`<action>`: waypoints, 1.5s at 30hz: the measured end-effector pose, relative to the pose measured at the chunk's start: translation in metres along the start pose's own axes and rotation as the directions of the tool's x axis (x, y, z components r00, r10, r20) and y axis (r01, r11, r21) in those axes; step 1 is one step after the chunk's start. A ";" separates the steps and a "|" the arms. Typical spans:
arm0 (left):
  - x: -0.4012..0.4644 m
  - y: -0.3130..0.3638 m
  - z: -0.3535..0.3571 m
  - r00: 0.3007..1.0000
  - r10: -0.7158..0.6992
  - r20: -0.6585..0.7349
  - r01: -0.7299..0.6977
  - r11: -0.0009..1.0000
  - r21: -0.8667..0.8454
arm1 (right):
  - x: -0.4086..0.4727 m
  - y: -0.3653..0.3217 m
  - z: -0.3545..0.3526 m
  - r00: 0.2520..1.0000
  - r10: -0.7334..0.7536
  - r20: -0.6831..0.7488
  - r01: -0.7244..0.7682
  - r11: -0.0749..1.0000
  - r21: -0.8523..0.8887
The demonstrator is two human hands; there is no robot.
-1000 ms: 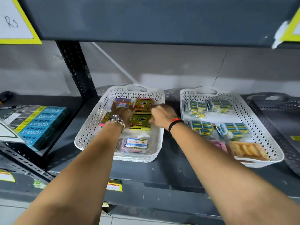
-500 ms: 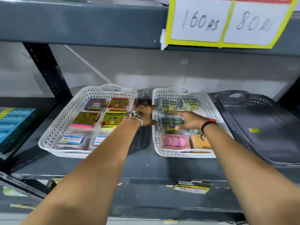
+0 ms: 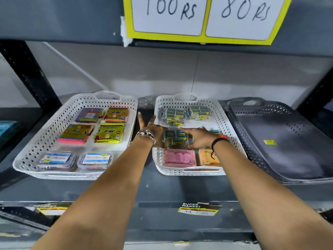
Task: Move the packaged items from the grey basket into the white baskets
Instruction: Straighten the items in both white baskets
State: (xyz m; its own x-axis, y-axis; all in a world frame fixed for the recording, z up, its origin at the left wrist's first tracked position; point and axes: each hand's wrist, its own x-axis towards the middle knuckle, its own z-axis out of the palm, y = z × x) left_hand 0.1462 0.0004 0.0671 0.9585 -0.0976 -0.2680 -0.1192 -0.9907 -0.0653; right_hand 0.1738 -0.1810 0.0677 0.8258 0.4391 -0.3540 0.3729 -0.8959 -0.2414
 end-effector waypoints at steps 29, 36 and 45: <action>0.039 0.106 -0.015 0.991 0.135 0.025 -0.135 0.991 -0.001 | -0.031 0.092 -0.024 0.999 0.039 -0.030 -0.046 0.962 -0.270; 0.037 0.110 -0.023 0.990 0.091 0.108 -0.088 0.996 -0.032 | -0.033 0.090 -0.023 0.999 0.011 -0.046 -0.024 0.956 -0.293; 0.028 0.107 -0.025 0.995 0.078 0.063 -0.077 0.997 -0.022 | -0.046 0.087 -0.036 0.999 0.048 0.000 -0.046 0.953 -0.299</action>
State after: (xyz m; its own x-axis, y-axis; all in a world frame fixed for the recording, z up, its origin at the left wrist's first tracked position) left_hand 0.1667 -0.1105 0.0762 0.9280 -0.1686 -0.3323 -0.1869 -0.9821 -0.0236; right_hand 0.1837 -0.2811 0.0959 0.8428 0.3958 -0.3647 0.4442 -0.8941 0.0563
